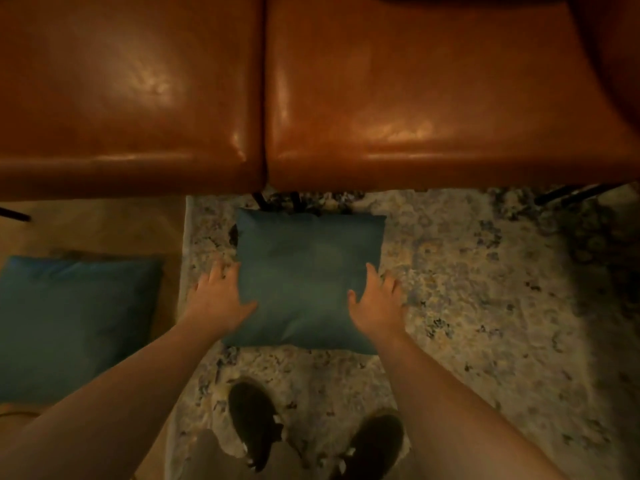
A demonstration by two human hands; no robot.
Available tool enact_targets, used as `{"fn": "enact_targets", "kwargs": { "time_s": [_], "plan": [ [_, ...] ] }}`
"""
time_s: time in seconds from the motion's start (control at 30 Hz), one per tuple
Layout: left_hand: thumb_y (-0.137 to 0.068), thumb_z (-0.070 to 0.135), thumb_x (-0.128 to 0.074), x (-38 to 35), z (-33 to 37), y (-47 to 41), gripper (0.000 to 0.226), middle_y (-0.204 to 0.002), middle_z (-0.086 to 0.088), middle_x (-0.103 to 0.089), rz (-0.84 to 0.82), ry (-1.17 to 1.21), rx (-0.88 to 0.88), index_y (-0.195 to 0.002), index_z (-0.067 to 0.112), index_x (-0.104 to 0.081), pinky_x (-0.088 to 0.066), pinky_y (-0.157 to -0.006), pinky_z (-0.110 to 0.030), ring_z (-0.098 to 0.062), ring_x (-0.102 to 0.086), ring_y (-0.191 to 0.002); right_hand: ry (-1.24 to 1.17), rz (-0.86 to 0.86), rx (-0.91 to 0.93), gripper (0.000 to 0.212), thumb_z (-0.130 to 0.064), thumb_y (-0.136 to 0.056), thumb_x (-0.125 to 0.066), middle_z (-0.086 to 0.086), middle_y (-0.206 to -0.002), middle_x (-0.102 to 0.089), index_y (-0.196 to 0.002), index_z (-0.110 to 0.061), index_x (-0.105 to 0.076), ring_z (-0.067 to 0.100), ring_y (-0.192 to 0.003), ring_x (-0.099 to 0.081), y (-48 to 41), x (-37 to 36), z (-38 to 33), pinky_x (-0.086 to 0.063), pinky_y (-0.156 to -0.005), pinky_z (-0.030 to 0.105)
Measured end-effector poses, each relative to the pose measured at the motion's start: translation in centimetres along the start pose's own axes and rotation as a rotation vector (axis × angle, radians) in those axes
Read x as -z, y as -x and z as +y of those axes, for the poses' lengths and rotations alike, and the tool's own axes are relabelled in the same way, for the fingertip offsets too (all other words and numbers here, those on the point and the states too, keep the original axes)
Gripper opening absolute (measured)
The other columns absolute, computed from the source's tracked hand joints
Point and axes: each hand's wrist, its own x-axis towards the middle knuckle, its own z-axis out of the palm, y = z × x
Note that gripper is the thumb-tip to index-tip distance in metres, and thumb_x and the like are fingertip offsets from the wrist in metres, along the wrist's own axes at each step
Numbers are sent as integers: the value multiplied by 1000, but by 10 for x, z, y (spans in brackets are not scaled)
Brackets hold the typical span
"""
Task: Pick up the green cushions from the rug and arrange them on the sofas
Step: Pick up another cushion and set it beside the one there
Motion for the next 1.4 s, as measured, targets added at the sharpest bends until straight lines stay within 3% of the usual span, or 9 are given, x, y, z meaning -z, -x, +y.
{"fn": "enact_targets", "kwargs": {
  "time_s": [0.37, 0.57, 0.63, 0.7, 0.87, 1.0, 1.13, 1.27, 1.4],
  "plan": [
    [-86, 62, -73, -100, -24, -111, 108, -164, -18, -32, -50, 266, 134, -165, 15, -16, -36, -120, -53, -41, -38, -147, -349, 3, -132, 99, -51, -103, -66, 19, -178, -4, -174, -23, -2, 44, -163, -13, -110, -78, 31, -27, -128, 61],
    [-51, 71, -92, -111, -19, -140, 131, -152, -8, -53, -66, 944, 346, -158, 22, -35, -50, -108, -55, -36, -57, -130, -760, -28, -206, 109, -32, -92, -83, 10, -168, -40, -173, -24, -10, 36, -150, -45, -132, -83, 38, -44, -119, 47],
    [-55, 69, -91, -108, -13, -140, 120, -141, -3, -59, -96, 1165, 434, -154, 26, -39, -57, -90, -48, -28, -64, -112, -870, -66, -265, 113, -24, -90, -83, 9, -165, -44, -173, -26, -6, 35, -146, -50, -133, -79, 37, -48, -115, 46],
    [-77, 59, -83, -99, -4, -132, 81, -126, 0, -66, -166, 1268, 446, -144, 25, -51, -51, -71, -37, -20, -63, -99, -962, -89, -323, 118, -29, -81, -85, 7, -158, -51, -172, -30, -11, 36, -138, -56, -130, -75, 35, -52, -112, 51],
    [-92, 50, -71, -78, 13, -98, 30, -80, 5, -80, -279, 1332, 414, -110, 26, -70, -48, -66, -32, -17, -67, -91, -1136, -18, -341, 97, -49, -54, -80, 2, -132, -70, -146, -29, -56, 29, -116, -67, -112, -67, 31, -58, -103, 54],
    [-88, 56, -74, -57, 16, -56, 49, -108, 1, -71, -288, 1404, 425, -124, 22, -67, -48, -71, -36, -16, -63, -93, -1138, 19, -369, 91, -56, -49, -75, 1, -126, -72, -135, -26, -65, 29, -114, -68, -75, -38, 25, -58, -103, 53],
    [-91, 53, -72, -27, 19, -8, 40, -90, 9, -71, -264, 1420, 440, -116, 22, -66, -45, -68, -36, -12, -60, -85, -1123, 10, -364, 48, -38, -90, -75, 2, -129, -67, -134, -29, -60, 31, -118, -64, -28, 0, 18, -54, -106, 54],
    [-94, 50, -69, 15, 20, 44, 25, -94, 9, -63, -231, 1472, 472, -98, 27, -62, -43, -84, -39, -9, -56, -81, -1117, -19, -320, 46, -35, -98, -68, 0, -132, -64, -142, -30, -58, 28, -118, -62, 12, 33, 18, -52, -95, 47],
    [-88, 53, -75, 66, 13, 91, 55, -107, 10, -65, -159, 1502, 444, -132, 24, -59, -46, -86, -39, -9, -59, -90, -1143, -27, -319, 34, -44, -89, -70, 0, -127, -70, -123, -38, -67, 27, -114, -65, 62, 84, 0, -55, -97, 50]
  ]
}}
